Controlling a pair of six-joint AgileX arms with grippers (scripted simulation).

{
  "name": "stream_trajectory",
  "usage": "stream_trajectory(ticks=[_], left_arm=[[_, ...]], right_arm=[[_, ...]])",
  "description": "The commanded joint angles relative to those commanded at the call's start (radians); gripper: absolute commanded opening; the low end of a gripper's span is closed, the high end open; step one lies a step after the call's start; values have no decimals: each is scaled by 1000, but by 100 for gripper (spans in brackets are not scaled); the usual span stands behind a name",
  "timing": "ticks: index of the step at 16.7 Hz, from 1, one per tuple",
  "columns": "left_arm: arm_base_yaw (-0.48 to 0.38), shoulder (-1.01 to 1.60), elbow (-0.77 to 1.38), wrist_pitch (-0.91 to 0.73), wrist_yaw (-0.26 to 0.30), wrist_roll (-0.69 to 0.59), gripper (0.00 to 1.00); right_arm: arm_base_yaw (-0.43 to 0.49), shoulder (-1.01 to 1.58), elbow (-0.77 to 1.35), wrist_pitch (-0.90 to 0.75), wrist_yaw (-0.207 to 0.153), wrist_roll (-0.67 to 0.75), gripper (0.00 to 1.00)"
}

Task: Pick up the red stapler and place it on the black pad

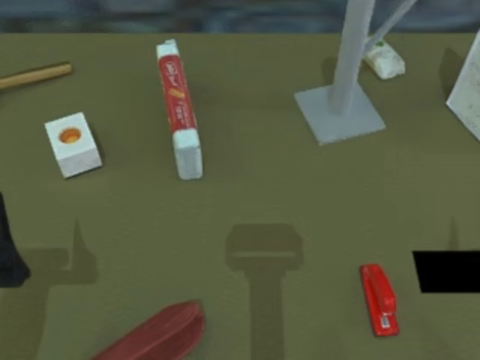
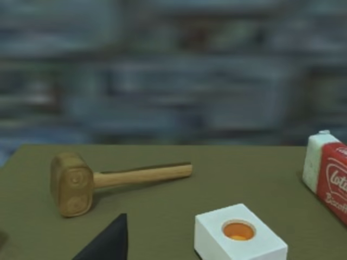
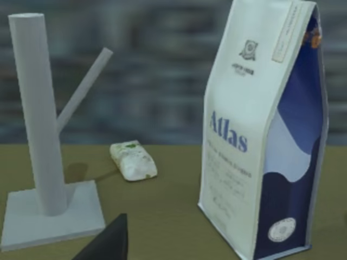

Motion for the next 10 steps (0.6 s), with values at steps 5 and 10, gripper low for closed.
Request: stream_trajectory(ticks=[5, 10], left_arm=[[0, 0, 0, 0, 0, 0, 100], [0, 0, 0, 0, 0, 0, 100]], right_arm=[[30, 64, 61, -53, -1, 26, 100], [145, 379, 311, -274, 0, 128, 100]])
